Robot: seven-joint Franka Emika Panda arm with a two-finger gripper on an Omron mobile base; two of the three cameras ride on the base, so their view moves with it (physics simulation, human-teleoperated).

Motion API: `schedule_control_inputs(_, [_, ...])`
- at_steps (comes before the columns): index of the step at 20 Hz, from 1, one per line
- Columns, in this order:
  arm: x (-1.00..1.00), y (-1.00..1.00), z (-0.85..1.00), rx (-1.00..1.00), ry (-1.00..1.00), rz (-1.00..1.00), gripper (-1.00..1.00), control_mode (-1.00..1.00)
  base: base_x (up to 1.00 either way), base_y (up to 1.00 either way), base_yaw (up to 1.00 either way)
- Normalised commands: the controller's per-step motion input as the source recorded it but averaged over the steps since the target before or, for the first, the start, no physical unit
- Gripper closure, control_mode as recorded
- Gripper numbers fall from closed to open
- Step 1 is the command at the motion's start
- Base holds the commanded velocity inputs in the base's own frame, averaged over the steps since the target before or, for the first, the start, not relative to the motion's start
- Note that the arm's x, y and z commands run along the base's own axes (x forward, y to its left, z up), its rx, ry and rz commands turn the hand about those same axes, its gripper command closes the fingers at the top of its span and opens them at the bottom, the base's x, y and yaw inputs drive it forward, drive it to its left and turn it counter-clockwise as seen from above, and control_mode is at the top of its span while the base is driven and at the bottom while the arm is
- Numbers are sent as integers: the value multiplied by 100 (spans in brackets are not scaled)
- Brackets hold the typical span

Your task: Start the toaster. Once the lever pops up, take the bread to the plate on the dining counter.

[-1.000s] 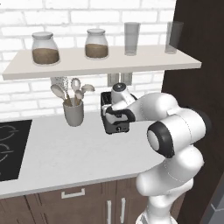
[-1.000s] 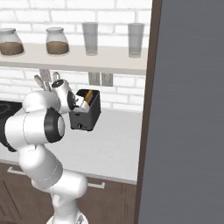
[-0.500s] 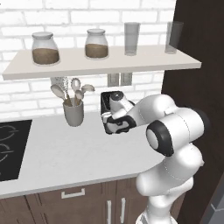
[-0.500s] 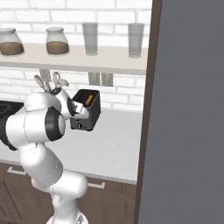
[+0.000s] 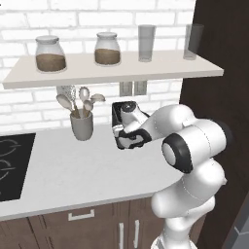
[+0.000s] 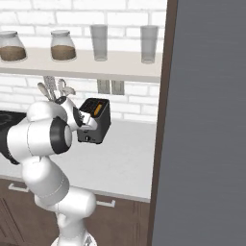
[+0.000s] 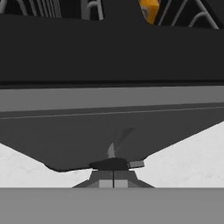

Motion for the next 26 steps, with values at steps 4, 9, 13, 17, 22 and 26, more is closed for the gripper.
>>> schedule_control_inputs(4, [0,0,-41,-2,6,0,100,-100,0,0,0])
schedule_control_inputs(9, [-1,-2,-53,-6,1,-1,100,-100,0,0,0])
schedule_control_inputs(13, [-6,0,-42,-6,0,-1,100,-100,0,0,0])
schedule_control_inputs(17, [-23,0,-2,-1,-9,0,100,-100,0,0,0])
schedule_control_inputs(22, [-37,0,42,0,-19,0,100,-100,0,0,0])
schedule_control_inputs(26, [-35,0,57,0,-18,0,100,-100,0,0,0])
